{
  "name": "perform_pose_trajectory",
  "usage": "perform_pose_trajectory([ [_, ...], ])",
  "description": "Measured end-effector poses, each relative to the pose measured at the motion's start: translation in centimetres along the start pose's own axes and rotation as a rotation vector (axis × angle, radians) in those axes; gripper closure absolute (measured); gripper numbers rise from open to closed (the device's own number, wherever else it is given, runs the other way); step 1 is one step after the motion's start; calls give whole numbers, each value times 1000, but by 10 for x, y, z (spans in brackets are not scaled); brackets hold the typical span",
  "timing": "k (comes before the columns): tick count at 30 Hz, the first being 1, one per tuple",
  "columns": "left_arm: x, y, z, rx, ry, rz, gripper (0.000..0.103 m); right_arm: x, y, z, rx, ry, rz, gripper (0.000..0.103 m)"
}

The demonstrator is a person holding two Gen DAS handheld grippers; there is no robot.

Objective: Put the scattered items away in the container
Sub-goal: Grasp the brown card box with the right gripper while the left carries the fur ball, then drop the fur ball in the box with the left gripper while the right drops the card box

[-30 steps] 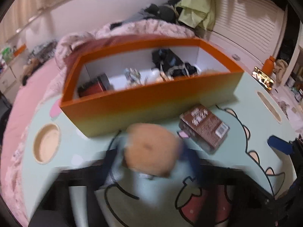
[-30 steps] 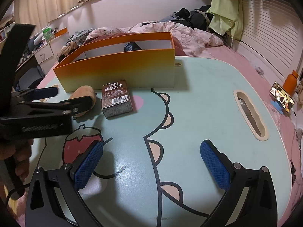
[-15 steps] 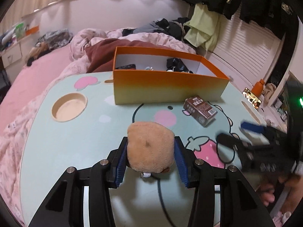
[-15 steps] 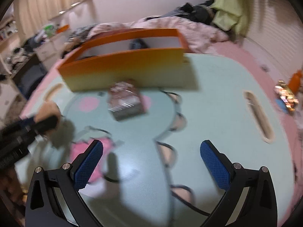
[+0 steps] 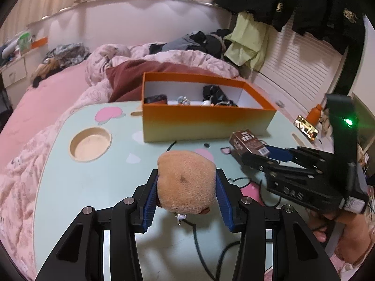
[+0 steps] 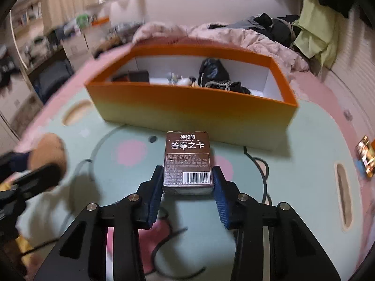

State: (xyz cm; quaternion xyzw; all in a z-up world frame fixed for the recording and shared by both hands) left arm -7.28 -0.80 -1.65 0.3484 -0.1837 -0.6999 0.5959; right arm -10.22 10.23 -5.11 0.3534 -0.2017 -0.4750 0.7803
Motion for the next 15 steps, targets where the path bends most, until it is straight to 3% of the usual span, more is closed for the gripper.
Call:
perform_pose_trajectory([
  [5,-21,6,30,-24,-69,-10,58,-8,25,15,-66,-4,-6,61],
  [10,-41,6,77,-67,-139,-5,58,-19,37,54,-122,1,-36,61],
  [15,-42,-20,121,-41,-87,-6,58,-31,36,91,-142,-1,-68,61],
])
Point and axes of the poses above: each gripper's, at about its wrist camera, not at the fingertips, and y roughly against the way its jaws point, x to its left, z to its top, the point moved 10 cm from there along -y, roughly the way its jaws point, and after that the axes turned 9 degrees about y, right-handed, at the moved point
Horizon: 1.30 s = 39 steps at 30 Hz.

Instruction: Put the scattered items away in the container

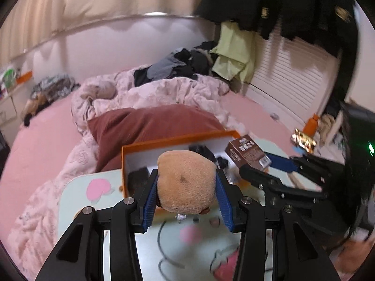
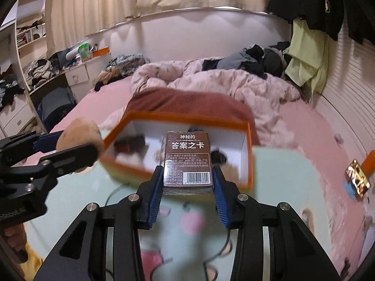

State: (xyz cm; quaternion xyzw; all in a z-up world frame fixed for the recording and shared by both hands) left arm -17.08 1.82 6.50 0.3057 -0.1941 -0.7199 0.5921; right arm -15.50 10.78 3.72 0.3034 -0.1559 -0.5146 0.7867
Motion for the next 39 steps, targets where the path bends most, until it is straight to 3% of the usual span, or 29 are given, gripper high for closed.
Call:
perform_pose_trajectory([
  [5,19,-54,16,47,37,77,57,-14,-24,20,19,-28,-7,61],
  [8,31,-89,7,128,94,92,43,-17,-48,20,56,-51,50,60],
  [10,37,-99,0,153,115,113,41,-20,-63,13,112,-65,65,55],
  [12,37,-96,-2,137,124,105,31,-23,-66,11,116,-81,70,51],
  [15,38,-81,-1,94,123,105,25,-26,-53,9,69,-112,68,40],
  [21,33,-38,-6,58,109,113,17,-29,-21,5,28,-150,59,39],
  [24,30,-14,-27,54,106,110,5,-26,0,-10,37,-165,29,39],
  [28,28,0,-84,112,112,108,5,-14,23,-54,94,-124,-8,35],
  [31,31,-3,-125,147,134,153,5,-8,26,-90,153,-136,-15,34],
  [36,32,-18,-169,216,116,207,2,3,23,-131,226,-129,-14,34],
  [38,35,-18,-174,179,81,257,0,4,21,-139,245,-105,-43,34],
  [39,34,-16,-174,151,91,250,0,3,19,-142,253,-102,-60,29],
])
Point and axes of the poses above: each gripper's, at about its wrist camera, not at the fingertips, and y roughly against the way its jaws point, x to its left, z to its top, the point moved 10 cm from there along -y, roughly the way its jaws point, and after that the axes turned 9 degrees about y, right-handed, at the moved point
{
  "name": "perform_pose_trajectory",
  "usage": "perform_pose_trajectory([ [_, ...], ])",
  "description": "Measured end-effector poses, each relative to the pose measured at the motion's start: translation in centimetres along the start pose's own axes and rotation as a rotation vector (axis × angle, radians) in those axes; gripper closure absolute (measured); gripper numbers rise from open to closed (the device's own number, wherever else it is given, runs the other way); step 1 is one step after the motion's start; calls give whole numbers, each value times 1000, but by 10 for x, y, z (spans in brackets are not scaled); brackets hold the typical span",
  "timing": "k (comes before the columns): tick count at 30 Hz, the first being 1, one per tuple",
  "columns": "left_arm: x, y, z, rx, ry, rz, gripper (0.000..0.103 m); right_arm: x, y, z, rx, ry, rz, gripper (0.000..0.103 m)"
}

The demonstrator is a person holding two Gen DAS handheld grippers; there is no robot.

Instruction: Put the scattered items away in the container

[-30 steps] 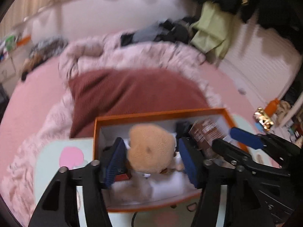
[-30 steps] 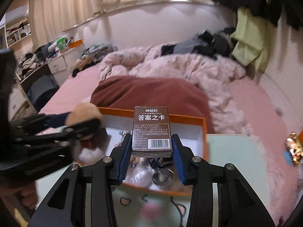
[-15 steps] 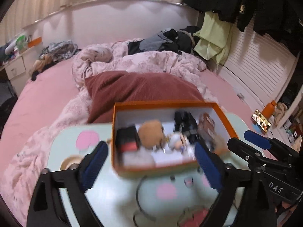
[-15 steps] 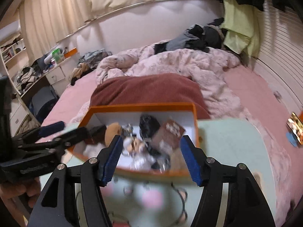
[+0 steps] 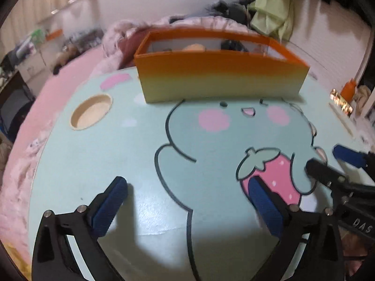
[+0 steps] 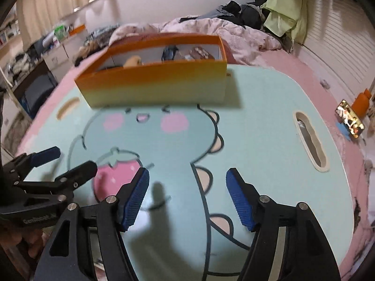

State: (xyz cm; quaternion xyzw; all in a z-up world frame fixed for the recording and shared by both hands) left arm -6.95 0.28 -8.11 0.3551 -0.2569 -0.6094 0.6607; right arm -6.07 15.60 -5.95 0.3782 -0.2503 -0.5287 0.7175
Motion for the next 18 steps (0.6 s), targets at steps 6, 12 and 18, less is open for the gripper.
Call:
perform_pose_trajectory([
  [6,4,1,0,-26,27,7,0,-6,-6,-6,-24,21,-56,0],
  [12,6,-2,2,-37,26,4,0,-5,-6,-6,-33,23,-55,0],
  [18,5,-1,2,-44,23,2,0,-5,-7,-6,-33,24,-56,0],
])
Point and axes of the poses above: each gripper's, at about its wrist camera, not at the fingertips, and y roughly against the way its jaws point, x to its left, z to its top, the point moved 10 cm from there along -y, roughly the way its jaws point, and after that the axes turned 9 degrees about y, right-handed, at the moved point
